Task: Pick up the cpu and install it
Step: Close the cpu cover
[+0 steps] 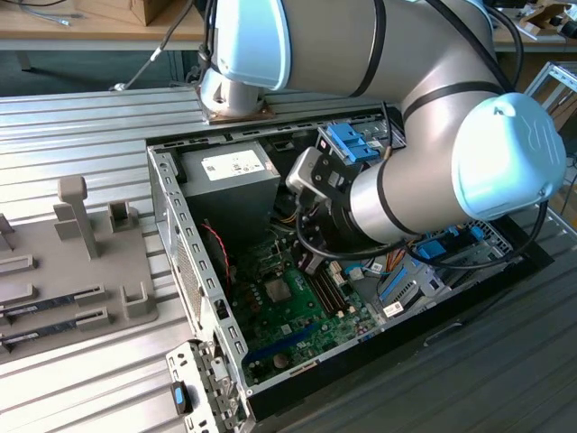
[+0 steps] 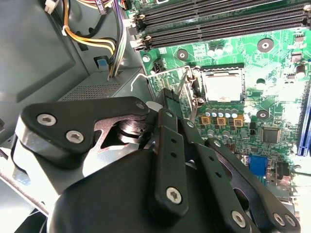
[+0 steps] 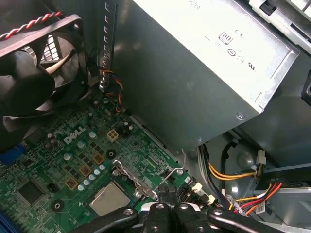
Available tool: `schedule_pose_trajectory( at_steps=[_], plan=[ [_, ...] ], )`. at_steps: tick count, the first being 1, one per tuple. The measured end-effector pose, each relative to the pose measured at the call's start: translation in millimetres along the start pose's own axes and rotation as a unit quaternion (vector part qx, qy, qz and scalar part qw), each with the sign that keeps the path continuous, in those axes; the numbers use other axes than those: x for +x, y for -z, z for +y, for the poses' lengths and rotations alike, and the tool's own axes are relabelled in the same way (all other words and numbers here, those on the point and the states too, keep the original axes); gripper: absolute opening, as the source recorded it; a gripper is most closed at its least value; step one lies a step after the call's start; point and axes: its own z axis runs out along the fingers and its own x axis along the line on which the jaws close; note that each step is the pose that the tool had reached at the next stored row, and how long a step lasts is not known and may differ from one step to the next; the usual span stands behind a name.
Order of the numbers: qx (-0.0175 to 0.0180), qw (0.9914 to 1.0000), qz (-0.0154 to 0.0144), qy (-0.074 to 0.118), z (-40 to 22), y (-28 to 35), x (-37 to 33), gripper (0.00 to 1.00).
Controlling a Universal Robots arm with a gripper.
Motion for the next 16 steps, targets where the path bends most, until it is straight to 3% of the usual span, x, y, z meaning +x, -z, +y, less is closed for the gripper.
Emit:
schedule_pose_trajectory(
  at_steps=[16],
  plan=[
    [-0.0005,1.0,0.0008,0.002,-3.1,3.7,3.7,0.11]
  ],
)
